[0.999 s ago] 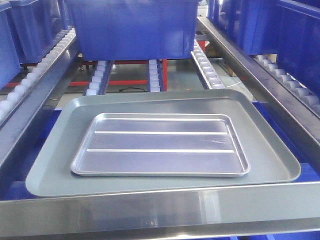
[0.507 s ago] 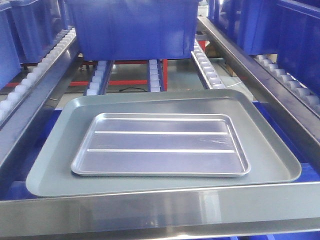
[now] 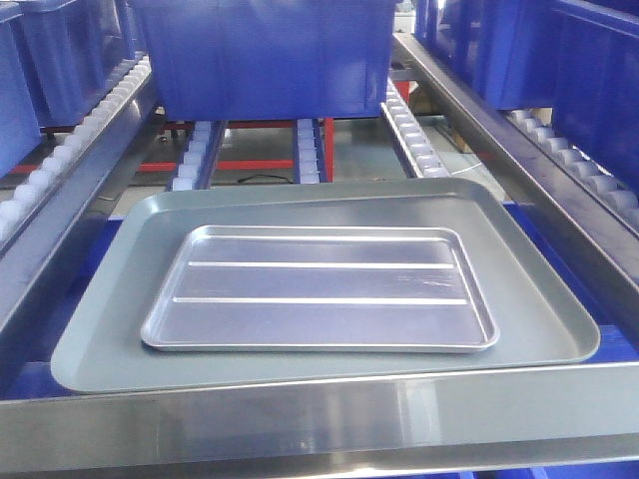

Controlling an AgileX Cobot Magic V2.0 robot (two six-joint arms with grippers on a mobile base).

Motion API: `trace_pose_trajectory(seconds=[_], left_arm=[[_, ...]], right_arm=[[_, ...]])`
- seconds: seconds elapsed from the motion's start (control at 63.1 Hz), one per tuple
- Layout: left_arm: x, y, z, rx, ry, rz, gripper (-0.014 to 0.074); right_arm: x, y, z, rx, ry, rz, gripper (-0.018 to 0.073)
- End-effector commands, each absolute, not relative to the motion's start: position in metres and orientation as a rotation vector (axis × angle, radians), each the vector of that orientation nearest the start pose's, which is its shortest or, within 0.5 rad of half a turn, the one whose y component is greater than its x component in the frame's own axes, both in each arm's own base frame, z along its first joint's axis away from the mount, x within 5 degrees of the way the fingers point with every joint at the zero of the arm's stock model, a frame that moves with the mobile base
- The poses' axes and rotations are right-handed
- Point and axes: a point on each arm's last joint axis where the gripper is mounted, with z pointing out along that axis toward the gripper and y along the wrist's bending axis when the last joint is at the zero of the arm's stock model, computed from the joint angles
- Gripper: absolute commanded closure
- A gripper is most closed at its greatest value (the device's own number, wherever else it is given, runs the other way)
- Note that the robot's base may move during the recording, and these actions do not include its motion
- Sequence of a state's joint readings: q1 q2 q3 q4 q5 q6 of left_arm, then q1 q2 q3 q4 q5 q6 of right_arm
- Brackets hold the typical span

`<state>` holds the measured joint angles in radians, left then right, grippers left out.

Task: Grab silver tray and stack on right shelf

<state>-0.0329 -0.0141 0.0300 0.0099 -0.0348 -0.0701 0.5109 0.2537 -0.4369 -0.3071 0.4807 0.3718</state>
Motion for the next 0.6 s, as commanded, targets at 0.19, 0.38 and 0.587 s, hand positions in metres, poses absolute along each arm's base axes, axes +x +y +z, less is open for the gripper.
trace_pose_trajectory(seconds=[0.19,0.38,0.587], left_arm=[[0.055,-0.002,0.209,-0.014,1.389,-0.083,0.0688],[0.055,-0.002,0.209,-0.014,1.389,-0.083,0.0688],[0.055,-0.002,0.209,-0.014,1.389,-0.083,0.0688]], right_arm=[[0.057,0.013,0.297,-0.210,1.560,0.154,0.0503],[0.051,0.004,0.253,-0.073,1.492,0.055,0.0503],[0.054,0.000,0.214,0.007,1.421,0.008,0.0503]])
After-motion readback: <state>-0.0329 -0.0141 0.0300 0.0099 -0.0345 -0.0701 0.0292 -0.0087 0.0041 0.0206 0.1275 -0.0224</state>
